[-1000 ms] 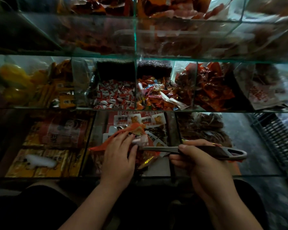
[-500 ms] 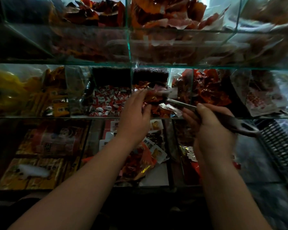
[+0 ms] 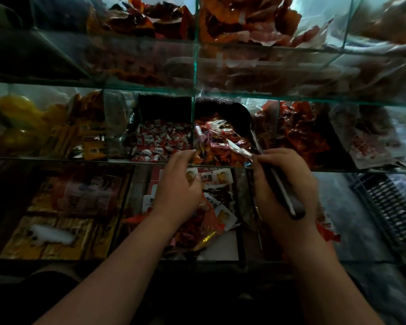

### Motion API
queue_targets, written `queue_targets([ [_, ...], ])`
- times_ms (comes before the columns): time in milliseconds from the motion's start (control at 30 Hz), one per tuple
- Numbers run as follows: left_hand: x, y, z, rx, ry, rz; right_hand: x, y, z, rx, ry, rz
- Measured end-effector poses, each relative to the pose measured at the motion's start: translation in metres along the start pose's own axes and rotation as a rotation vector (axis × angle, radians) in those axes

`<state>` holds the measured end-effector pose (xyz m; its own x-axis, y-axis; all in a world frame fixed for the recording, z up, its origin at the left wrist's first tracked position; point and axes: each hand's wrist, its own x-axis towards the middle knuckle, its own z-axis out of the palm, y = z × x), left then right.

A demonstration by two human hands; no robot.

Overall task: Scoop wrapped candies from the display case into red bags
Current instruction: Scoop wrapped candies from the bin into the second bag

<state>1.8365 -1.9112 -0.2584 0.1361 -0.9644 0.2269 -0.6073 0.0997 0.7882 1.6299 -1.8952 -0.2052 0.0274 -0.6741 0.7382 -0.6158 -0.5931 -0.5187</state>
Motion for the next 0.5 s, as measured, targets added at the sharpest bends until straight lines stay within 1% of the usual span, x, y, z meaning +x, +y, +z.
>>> queue_targets([
  [67, -0.006, -0.002, -0.004, -0.027, 0.006, -0.014, -0.012, -0.022, -0.013, 0.033, 0.078, 0.052],
  [100, -0.009, -0.004, -0.008, -0.045, 0.007, -0.031, -0.014, -0.031, -0.018, 0.064, 0.074, 0.125],
  [133, -0.013, -0.006, -0.011, -0.057, 0.007, -0.052, -0.016, -0.039, -0.023, 0.147, 0.052, 0.252],
  [167, -0.017, -0.009, -0.015, -0.063, 0.005, -0.075, -0.014, -0.051, -0.026, 0.253, -0.038, 0.418],
  [200, -0.021, -0.012, -0.019, -0.062, 0.003, -0.102, -0.018, -0.060, -0.032, 0.401, -0.191, 0.597],
  [233, -0.025, -0.016, -0.024, -0.056, -0.001, -0.132, -0.023, -0.066, -0.037, 0.599, -0.249, 0.787],
  [267, -0.028, -0.019, -0.029, -0.048, -0.007, -0.165, -0.024, -0.072, -0.038, 0.707, -0.241, 0.902],
  [300, -0.032, -0.021, -0.034, -0.036, -0.009, -0.195, -0.026, -0.081, -0.042, 0.712, -0.192, 0.882],
  [333, -0.035, -0.025, -0.039, -0.011, -0.013, -0.220, -0.033, -0.083, -0.044, 0.697, -0.097, 0.842],
  [367, -0.038, -0.029, -0.045, 0.061, -0.020, -0.222, -0.039, -0.088, -0.048, 0.668, -0.062, 0.794],
  [400, -0.042, -0.034, -0.051, 0.196, -0.037, -0.188, -0.046, -0.087, -0.050, 0.657, -0.068, 0.773],
  [433, -0.046, -0.040, -0.057, 0.370, -0.076, -0.150, -0.049, -0.088, -0.050, 0.686, -0.116, 0.743],
  [467, -0.050, -0.044, -0.062, 0.522, -0.115, -0.133, -0.053, -0.085, -0.048, 0.674, -0.156, 0.727],
  [500, -0.053, -0.048, -0.067, 0.620, -0.154, -0.148, -0.054, -0.083, -0.044, 0.652, -0.200, 0.719],
])
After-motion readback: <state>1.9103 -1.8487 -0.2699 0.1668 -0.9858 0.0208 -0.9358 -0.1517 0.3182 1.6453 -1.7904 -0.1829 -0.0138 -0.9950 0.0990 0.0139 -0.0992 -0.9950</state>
